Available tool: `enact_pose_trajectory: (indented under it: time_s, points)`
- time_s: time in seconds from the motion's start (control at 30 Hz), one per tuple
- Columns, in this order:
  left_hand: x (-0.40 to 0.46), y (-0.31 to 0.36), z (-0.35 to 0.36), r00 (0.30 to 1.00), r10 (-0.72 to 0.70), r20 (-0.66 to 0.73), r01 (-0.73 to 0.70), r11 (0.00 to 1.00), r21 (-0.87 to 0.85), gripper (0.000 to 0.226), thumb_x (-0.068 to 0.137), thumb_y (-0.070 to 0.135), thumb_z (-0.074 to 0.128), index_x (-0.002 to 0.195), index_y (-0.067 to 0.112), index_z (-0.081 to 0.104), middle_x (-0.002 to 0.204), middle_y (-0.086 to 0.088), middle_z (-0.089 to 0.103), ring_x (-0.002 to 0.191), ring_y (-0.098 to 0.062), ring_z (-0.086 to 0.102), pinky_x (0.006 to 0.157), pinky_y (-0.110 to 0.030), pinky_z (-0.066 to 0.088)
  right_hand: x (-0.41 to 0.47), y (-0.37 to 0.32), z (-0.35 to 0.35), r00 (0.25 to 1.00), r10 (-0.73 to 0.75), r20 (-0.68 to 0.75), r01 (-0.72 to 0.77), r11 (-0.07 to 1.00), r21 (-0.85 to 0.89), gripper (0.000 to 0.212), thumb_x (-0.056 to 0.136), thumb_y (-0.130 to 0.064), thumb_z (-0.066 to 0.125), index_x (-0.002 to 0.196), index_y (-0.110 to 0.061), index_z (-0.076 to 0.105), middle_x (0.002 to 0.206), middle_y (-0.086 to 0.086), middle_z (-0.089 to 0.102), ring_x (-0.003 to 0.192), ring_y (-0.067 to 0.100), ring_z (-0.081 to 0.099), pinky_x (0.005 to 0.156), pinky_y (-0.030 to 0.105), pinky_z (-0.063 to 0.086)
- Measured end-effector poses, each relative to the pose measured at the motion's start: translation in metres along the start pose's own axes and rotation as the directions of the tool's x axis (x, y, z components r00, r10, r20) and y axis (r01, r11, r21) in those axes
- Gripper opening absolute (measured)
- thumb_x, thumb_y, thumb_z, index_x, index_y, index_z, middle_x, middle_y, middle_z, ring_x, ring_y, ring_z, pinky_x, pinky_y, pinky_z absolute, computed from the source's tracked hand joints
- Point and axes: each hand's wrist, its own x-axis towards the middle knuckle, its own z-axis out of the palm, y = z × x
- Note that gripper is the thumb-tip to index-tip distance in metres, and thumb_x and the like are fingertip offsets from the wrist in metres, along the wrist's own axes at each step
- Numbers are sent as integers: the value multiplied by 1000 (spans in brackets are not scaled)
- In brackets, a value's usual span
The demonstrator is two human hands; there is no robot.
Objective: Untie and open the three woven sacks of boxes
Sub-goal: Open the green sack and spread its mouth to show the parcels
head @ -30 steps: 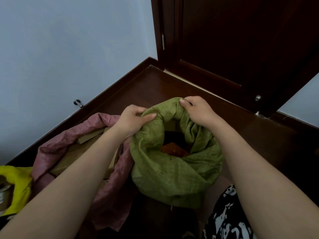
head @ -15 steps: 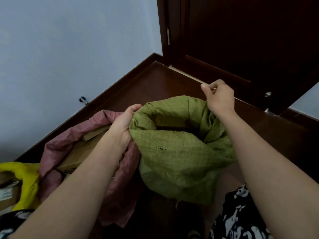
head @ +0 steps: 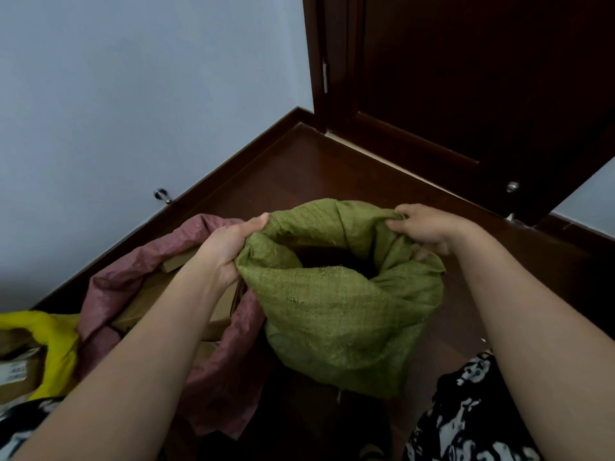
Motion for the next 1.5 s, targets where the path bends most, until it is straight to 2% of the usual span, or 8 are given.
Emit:
enact_pose_trajectory:
  time_s: [0.17,0.43,0.67,0.83,1.0,1.2,1.4,1.5]
  points:
    - [10,-16,-18,971,71,-227,-33,986,166,22,92,17,61,92,-4,65,91,-20,69,76,-28,69,64,-38,60,8,-4,5,988,111,-108,-41,861,507,38,101,-19,45,130,6,45,117,25,61,104,36,63,87,52,52]
    - [15,-30,-20,958,16,-286,72,953,294,24,101,25,44,95,9,61,94,-16,66,79,-26,64,68,-36,56,17,-9,28,952,183,-245,56,683,728,39,89,-17,63,125,-3,53,114,19,62,100,33,65,86,49,55]
    - [4,-22,-19,979,-104,-173,84,989,-118,28,101,17,37,96,10,64,88,-10,67,74,-22,67,59,-31,57,-27,-22,28,846,-217,-487,106,963,-246,37,88,-38,63,119,-19,54,124,6,51,114,24,48,92,36,43]
    - [-10,-18,-6,992,-47,-119,32,991,-130,48,96,-4,25,121,23,57,95,-7,62,84,-22,59,76,-40,46,-69,-13,40,996,79,-50,-93,873,-479,74,95,-63,25,130,-5,55,79,5,73,47,10,52,49,22,43]
    - [-32,-11,4,997,-70,-10,68,989,-134,40,90,-5,29,103,17,60,99,-6,61,82,-20,58,63,-33,49,-76,10,52,887,368,278,-334,928,-164,100,81,-79,29,154,-15,4,89,24,72,72,26,73,65,30,61]
    - [-40,-18,8,997,-61,48,67,988,-142,40,80,21,73,112,0,61,113,-18,66,105,-30,65,91,-55,49,-70,17,65,978,201,56,-208,956,207,69,91,-49,55,144,-8,37,139,19,49,120,37,54,89,54,53]
    - [4,-38,-1,955,-108,-275,-15,911,-411,42,89,-3,38,129,-8,48,119,-24,60,103,-37,63,57,-48,57,-73,7,86,976,209,-58,-72,563,823,51,86,-3,67,132,-1,45,138,20,46,128,36,46,100,51,46]
    - [2,-38,-1,947,-130,-293,-27,879,-476,46,86,-9,28,128,-8,47,119,-25,59,105,-40,62,69,-53,55,-70,5,89,965,261,-26,-62,324,944,35,87,11,54,120,0,50,130,24,47,122,37,49,100,47,47]
